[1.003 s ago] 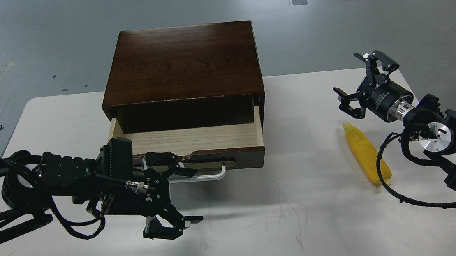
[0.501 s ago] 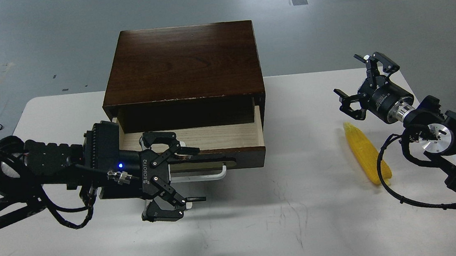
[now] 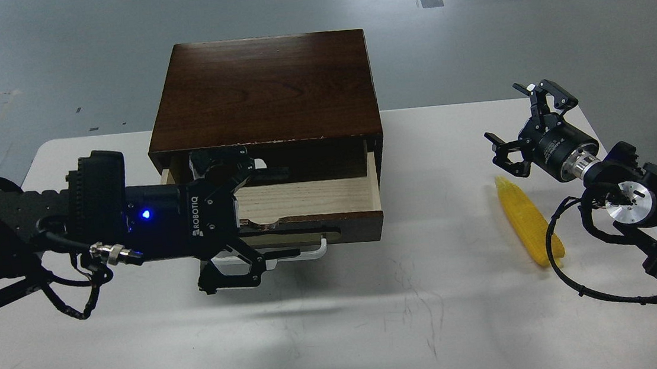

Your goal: Put corn in drawer with both arms

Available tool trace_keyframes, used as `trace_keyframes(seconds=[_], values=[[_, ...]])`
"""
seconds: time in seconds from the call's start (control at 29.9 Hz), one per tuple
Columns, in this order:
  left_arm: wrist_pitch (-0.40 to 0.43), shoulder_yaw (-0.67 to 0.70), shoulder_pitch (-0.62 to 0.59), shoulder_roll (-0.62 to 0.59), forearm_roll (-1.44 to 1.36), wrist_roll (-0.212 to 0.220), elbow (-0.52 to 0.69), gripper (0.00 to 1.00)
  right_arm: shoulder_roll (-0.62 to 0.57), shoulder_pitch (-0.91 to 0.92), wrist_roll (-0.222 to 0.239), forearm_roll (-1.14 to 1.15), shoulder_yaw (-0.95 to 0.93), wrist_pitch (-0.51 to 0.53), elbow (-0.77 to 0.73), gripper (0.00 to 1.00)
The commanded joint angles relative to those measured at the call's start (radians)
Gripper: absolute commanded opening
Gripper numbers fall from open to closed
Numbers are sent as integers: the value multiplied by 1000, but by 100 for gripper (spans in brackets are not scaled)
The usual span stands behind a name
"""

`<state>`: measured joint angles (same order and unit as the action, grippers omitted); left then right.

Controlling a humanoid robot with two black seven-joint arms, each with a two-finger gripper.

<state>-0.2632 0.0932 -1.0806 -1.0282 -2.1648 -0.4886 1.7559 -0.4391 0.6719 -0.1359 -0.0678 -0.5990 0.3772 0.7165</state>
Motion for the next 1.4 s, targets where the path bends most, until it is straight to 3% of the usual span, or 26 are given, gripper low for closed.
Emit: trace_keyframes(seconds=[0.0,0.07,0.27,0.47,0.53,0.6,0.67,0.74,0.8,1.0,1.27,1.37], values=[[90,69,-2,-35,199,0,-13,98,-12,0,-40,9,16,3,6,100],[152,137,-1,-62,522,0,-44,98,-21,14,-100,66,57,5,9,100],[197,187,1,-98,1292,0,-182,99,-96,20,-235,276,71,-1,35,100],[392,187,10,-47,1723,0,-472,99,-245,15,-261,445,74,-1,205,100],[476,186,24,26,1899,118,-649,99,-311,14,-300,619,76,-6,311,100],[501,186,50,75,1991,189,-773,99,-351,12,-310,826,93,-35,377,100],[507,186,65,108,2020,234,-841,99,-371,11,-310,977,116,-82,415,100],[524,187,91,160,2041,327,-936,99,-412,17,-312,1216,188,-182,454,100],[545,191,113,186,2057,373,-987,99,-455,24,-312,1301,226,-234,460,100],[596,191,145,232,2154,420,-1079,99,-532,28,-335,1491,260,-325,500,100],[591,191,160,260,2156,420,-1104,99,-540,23,-326,1617,321,-373,480,100],[587,191,165,264,2156,418,-1102,99,-526,25,-318,1635,378,-376,405,100]])
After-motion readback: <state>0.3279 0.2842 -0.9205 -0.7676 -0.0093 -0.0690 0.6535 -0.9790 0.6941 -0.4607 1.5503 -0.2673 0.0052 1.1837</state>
